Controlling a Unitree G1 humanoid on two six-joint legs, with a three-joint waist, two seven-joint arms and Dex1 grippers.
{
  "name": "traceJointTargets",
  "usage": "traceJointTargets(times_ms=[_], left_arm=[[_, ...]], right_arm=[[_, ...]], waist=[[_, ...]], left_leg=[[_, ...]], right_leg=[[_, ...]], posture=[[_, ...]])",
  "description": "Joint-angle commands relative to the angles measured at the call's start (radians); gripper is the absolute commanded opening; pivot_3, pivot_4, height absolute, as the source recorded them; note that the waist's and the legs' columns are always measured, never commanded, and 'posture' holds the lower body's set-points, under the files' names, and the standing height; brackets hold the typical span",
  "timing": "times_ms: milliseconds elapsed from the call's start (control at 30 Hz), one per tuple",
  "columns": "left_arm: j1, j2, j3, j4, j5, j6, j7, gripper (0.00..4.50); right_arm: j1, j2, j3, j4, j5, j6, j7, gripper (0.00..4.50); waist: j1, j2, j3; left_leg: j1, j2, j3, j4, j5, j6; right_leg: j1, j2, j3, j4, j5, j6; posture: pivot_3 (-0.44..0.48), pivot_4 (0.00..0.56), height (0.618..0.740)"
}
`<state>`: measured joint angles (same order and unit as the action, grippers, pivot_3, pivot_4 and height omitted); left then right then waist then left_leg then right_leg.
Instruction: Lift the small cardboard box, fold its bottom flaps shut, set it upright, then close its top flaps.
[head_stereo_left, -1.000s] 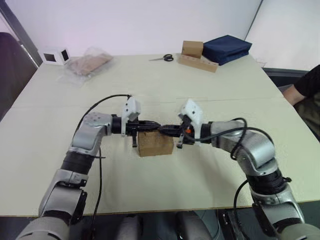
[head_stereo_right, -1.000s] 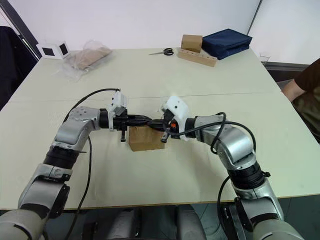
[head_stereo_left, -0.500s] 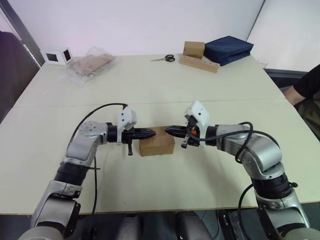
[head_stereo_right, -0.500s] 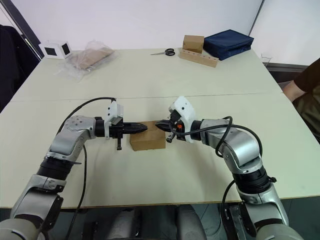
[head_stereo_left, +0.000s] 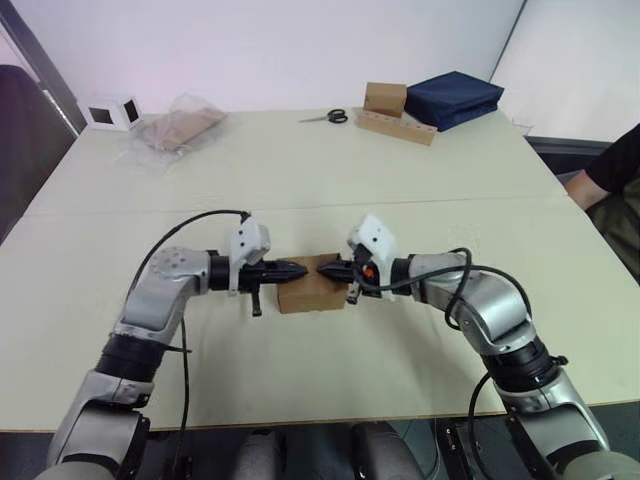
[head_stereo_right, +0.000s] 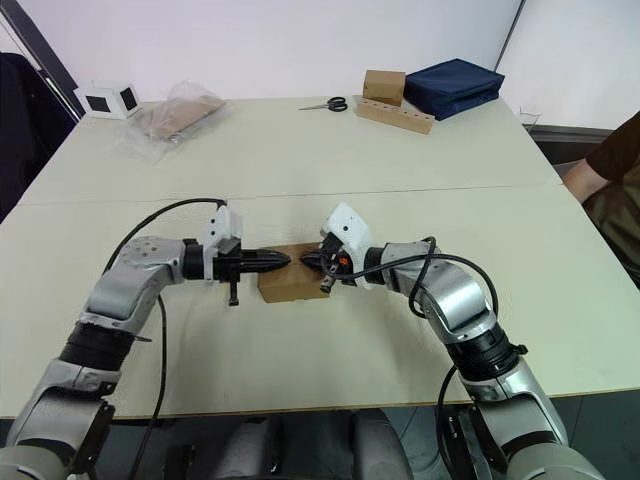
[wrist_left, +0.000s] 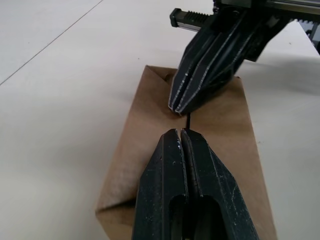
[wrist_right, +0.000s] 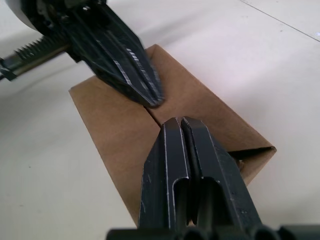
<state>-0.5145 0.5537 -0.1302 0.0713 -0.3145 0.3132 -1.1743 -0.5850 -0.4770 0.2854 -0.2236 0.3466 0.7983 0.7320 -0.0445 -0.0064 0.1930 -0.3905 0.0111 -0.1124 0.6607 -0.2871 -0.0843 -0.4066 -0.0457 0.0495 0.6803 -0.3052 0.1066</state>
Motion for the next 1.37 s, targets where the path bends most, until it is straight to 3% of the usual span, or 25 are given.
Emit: traceJointTargets(times_ms=[33, 600, 1000, 1167, 1367], left_arm=[[0.023, 0.021, 0.003, -0.009, 0.012, 0.02, 0.017, 0.05], [0.006, 0.033, 0.184, -0.247, -0.215, 0.276, 0.16, 0.05], [0.249, 0.295, 0.478, -0.513, -0.421, 0.48, 0.176, 0.05], [0.38, 0.417, 0.703, -0.536, -0.521, 0.557, 0.119, 0.05], [0.496, 0.485, 0.842, -0.532, -0.557, 0.583, 0.064, 0.05]], right_arm=[[0.005, -0.019, 0.019, 0.011, -0.026, 0.004, 0.013, 0.0], [-0.046, -0.038, -0.178, -0.15, 0.143, 0.144, 0.025, 0.0], [0.104, -0.408, -0.483, -0.328, 0.377, 0.266, 0.197, 0.0], [0.243, -0.6, -0.629, -0.325, 0.424, 0.248, 0.327, 0.0], [0.297, -0.657, -0.706, -0.333, 0.48, 0.241, 0.368, 0.0]], waist=[[0.0, 0.0, 0.0], [0.001, 0.0, 0.0], [0.002, 0.0, 0.001], [0.005, -0.001, 0.002], [0.003, 0.0, 0.002]], left_leg=[[0.0, 0.0, 0.0, 0.0, 0.0, 0.0], [-0.001, 0.0, 0.0, 0.0, 0.0, 0.0], [-0.001, 0.0, 0.0, -0.003, 0.0, 0.0], [-0.001, 0.001, 0.001, -0.004, 0.0, 0.0], [0.001, 0.001, 0.002, -0.006, 0.0, 0.0]], right_leg=[[0.0, 0.0, 0.0, 0.0, 0.0, 0.0], [-0.001, 0.0, 0.0, 0.0, 0.0, 0.0], [0.0, 0.0, 0.0, -0.003, 0.0, 0.0], [0.0, 0.0, 0.0, -0.006, 0.0, 0.0], [0.002, 0.0, 0.0, -0.007, 0.0, 0.0]], posture=[[0.0, 0.15, 0.74], [0.0, 0.15, 0.74], [0.0, 0.15, 0.74], [0.0, 0.15, 0.74], [0.0, 0.15, 0.74]])
